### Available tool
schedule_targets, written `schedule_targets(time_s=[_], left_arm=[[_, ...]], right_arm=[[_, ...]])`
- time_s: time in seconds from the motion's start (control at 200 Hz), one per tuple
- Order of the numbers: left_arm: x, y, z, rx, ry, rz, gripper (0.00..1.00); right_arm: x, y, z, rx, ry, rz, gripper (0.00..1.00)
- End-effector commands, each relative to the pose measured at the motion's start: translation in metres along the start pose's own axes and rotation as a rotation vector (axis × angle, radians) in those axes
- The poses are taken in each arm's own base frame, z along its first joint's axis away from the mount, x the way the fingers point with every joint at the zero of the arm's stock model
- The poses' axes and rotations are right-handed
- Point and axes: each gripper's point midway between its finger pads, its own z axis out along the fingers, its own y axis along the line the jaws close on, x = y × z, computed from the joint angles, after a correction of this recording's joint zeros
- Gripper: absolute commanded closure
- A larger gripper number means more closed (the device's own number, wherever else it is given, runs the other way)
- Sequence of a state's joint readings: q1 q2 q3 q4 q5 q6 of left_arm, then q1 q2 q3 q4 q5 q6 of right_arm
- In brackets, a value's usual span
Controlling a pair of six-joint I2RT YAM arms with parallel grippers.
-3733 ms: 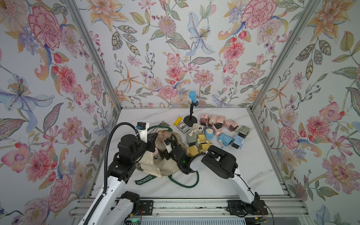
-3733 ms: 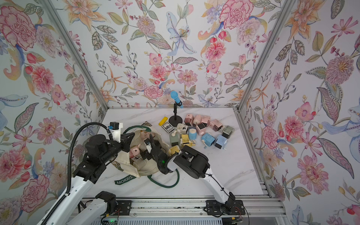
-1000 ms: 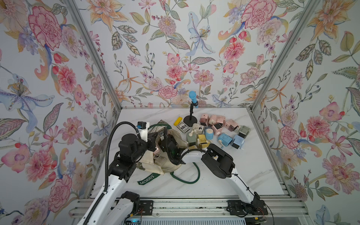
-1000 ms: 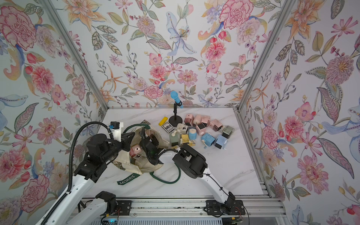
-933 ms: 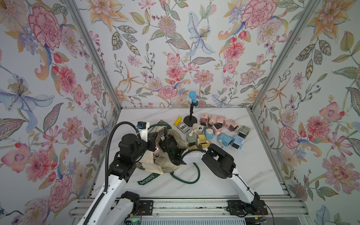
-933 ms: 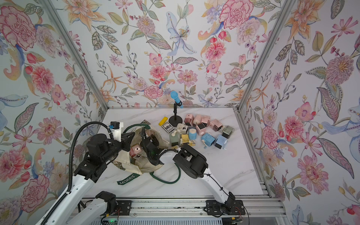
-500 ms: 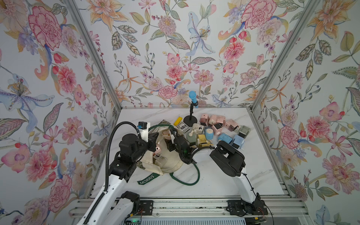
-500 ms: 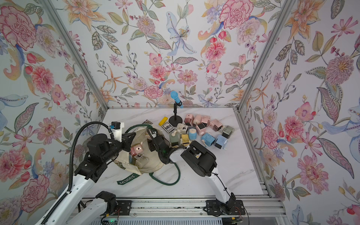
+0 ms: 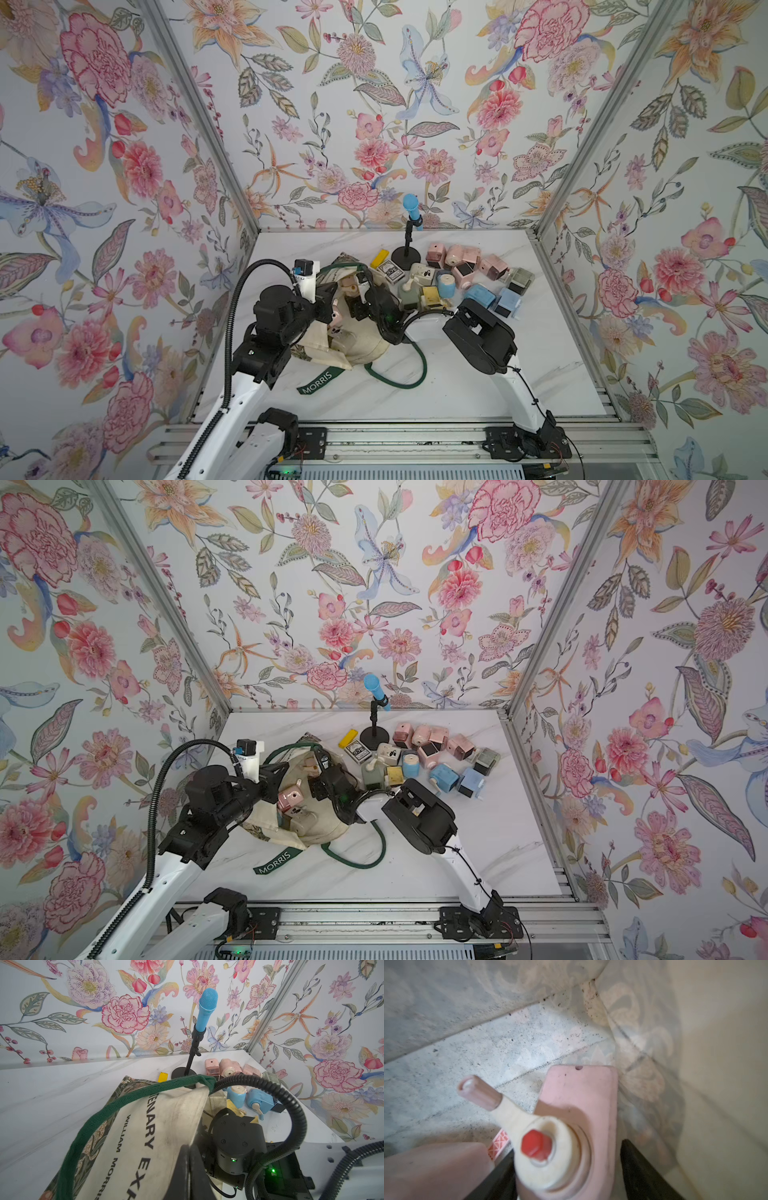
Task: Take out the pencil sharpeners from the tote bags
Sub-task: Pick up the pencil sharpener from the canvas bag.
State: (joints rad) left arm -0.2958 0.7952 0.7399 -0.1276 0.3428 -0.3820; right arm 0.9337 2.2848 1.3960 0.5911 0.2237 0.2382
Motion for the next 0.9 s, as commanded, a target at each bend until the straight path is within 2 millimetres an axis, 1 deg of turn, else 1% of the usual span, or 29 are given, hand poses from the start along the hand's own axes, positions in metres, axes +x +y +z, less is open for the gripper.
schedule_targets(time_s=[0.0,0.055,0.175,0.25,0.325,0.505,0.671,0.766,0.896], left_arm=[[-0.021,-0.013,-0.006,0.053,-0.079,0.022,1.00],[-0.021,-0.013,-0.006,0.053,-0.079,0.022,1.00],[-0.020,-0.013,-0.006,0.052,-0.077,0.021,1.00],[-0.020,-0.013,-0.006,0.050,-0.077,0.023,1.00],[-0.021,-0.012,-0.006,0.047,-0.078,0.022,1.00],[-0.020,-0.011,-0.006,0.043,-0.077,0.023,1.00],[-0.020,-0.010,-0.006,0.037,-0.077,0.022,1.00],[-0.020,-0.010,-0.006,0.035,-0.075,0.020,1.00],[-0.019,-0.008,-0.005,0.022,-0.070,0.021,1.00]], right_arm=[[0.014,-0.033,0.010,0.110,0.054,-0.034,0.27],[0.013,-0.032,0.013,0.106,0.061,-0.037,0.28],[0.011,-0.025,0.015,0.086,0.064,-0.046,0.37],[0.008,-0.021,0.013,0.079,0.048,-0.062,0.41],[0.006,-0.015,0.007,0.067,0.029,-0.085,0.43],[-0.003,0.004,-0.010,-0.004,-0.012,-0.125,0.46],[-0.011,0.022,-0.031,-0.087,-0.043,-0.137,0.49],[-0.011,0.028,-0.043,-0.114,-0.045,-0.149,0.49],[-0.017,0.036,-0.061,-0.157,-0.057,-0.156,0.50]])
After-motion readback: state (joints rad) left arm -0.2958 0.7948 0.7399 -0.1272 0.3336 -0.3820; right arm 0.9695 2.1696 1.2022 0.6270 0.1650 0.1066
